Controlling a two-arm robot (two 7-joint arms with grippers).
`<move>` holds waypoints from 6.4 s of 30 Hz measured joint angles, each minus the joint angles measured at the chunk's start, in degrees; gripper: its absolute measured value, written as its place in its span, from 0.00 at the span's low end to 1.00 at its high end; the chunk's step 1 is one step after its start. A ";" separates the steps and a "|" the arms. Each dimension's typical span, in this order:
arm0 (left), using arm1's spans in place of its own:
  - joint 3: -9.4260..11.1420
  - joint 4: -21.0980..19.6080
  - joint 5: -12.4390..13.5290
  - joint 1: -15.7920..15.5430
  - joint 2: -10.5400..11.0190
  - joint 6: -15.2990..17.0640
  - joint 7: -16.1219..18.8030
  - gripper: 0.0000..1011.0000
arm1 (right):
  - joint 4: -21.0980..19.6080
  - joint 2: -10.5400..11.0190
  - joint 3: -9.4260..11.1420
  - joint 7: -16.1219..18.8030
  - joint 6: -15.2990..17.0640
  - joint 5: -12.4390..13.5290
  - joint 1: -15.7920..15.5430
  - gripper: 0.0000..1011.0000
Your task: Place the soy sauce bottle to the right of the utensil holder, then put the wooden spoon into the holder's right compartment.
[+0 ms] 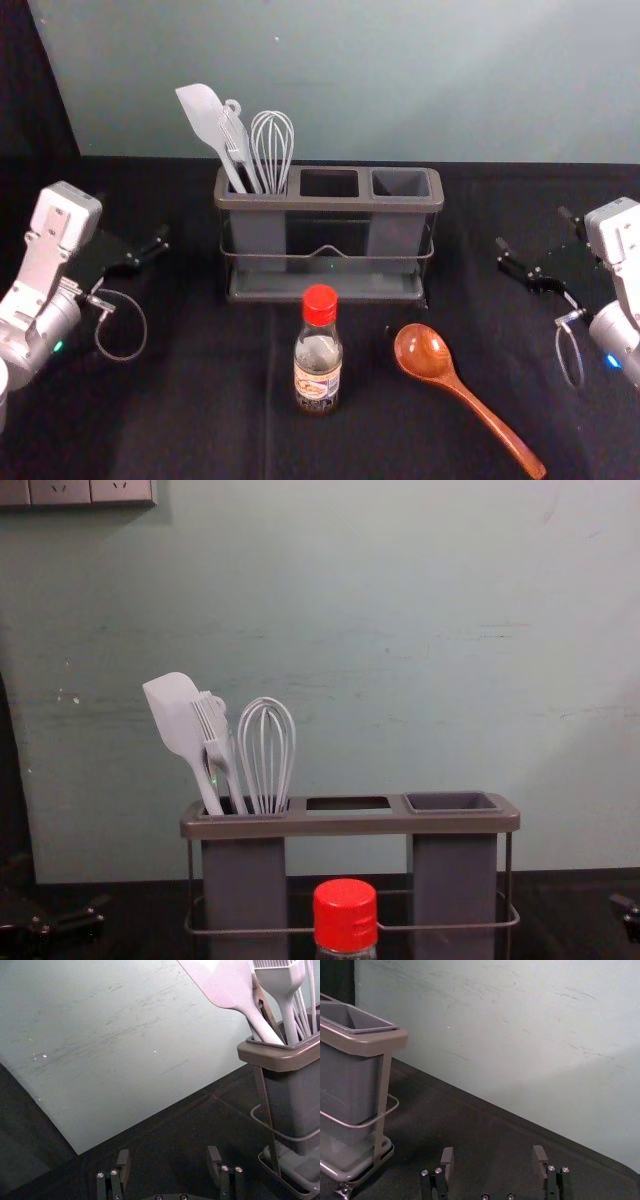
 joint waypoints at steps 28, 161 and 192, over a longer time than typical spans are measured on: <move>0.00 0.00 0.00 0.00 0.00 0.00 0.00 0.99 | -26.52 7.36 4.42 6.41 17.98 3.93 -11.70 0.99; 0.00 0.00 0.00 0.00 0.00 0.00 0.00 0.99 | -35.73 -8.16 14.57 17.44 30.90 8.14 -13.83 0.83; 0.00 0.00 0.00 0.00 0.00 0.00 0.00 0.99 | -18.61 -23.12 8.25 11.43 6.81 0.41 3.73 0.83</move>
